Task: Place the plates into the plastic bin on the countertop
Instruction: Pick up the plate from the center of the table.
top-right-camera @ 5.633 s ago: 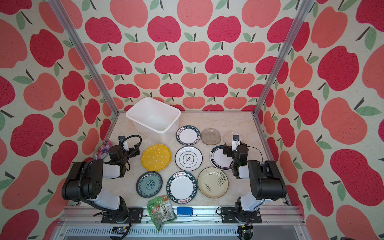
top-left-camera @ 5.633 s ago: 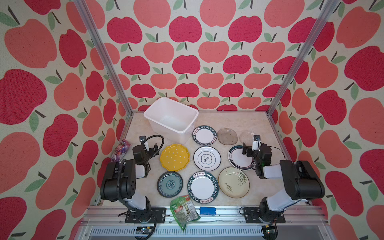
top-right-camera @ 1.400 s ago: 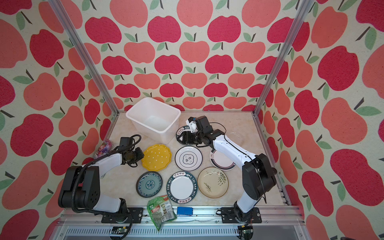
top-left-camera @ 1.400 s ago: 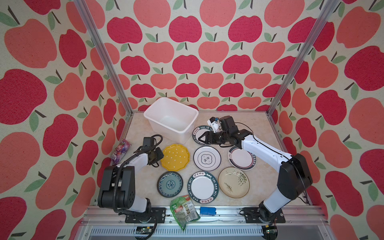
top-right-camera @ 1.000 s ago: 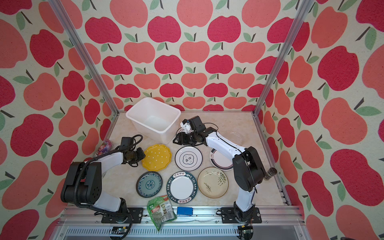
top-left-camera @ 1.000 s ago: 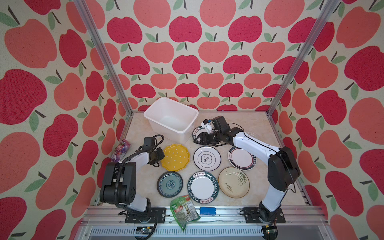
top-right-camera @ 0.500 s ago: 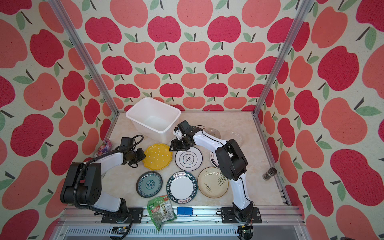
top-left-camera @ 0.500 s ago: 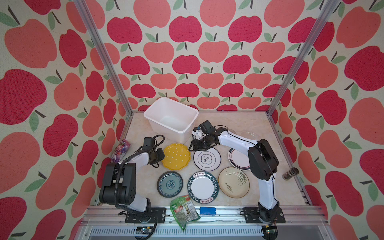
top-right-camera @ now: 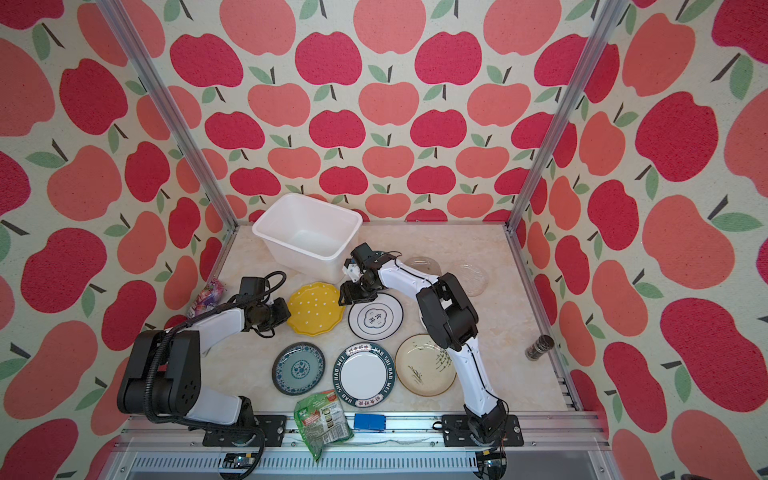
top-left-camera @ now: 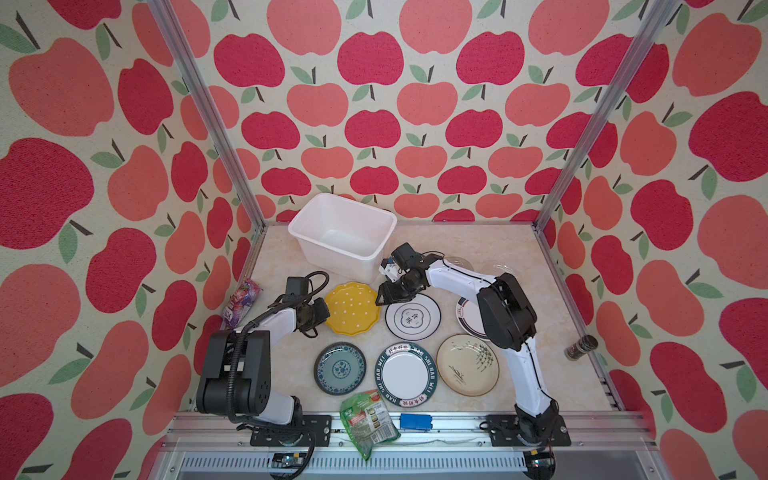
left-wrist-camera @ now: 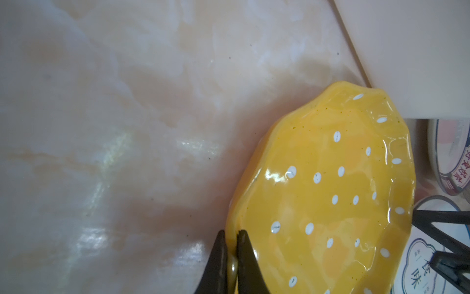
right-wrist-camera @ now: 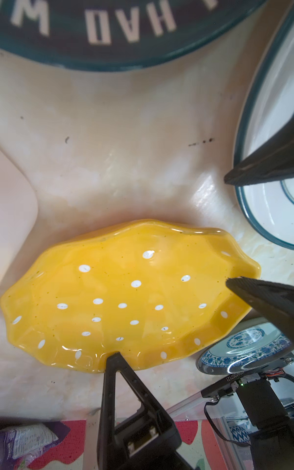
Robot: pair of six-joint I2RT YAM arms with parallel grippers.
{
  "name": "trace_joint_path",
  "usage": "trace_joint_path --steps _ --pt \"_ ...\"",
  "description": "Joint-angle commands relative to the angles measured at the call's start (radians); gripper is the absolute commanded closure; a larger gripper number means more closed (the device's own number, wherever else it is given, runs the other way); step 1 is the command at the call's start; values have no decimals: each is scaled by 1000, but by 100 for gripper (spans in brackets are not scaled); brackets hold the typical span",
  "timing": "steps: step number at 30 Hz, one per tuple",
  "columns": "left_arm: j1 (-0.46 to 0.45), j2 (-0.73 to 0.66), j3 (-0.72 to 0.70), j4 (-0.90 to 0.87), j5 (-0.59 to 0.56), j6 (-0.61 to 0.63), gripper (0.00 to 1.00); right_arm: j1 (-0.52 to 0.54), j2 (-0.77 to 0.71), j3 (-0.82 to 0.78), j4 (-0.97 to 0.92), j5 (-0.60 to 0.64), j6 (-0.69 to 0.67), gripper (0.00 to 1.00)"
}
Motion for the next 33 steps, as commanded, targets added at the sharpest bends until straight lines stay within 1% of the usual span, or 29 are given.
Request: trace_joint_path --steps 1,7,11,16,21,30,33 --pt "5 35 20 -24 -27 18 98 -13 16 27 -24 -15 -30 39" --pt "5 30 14 -16 -15 23 100 -15 31 30 -12 -38 -25 39" --pt "6 29 11 -5 21 35 100 -13 28 32 4 -48 -30 39" --pt "4 32 5 21 80 52 100 -18 50 51 5 -72 -32 40" --pt "1 15 -13 54 139 60 100 -19 66 63 19 -90 -33 44" --pt "-7 28 -43 167 253 19 100 -23 100 93 25 -116 -27 46" --pt "-7 32 -41 198 294 4 100 -27 103 84 44 -149 -15 45"
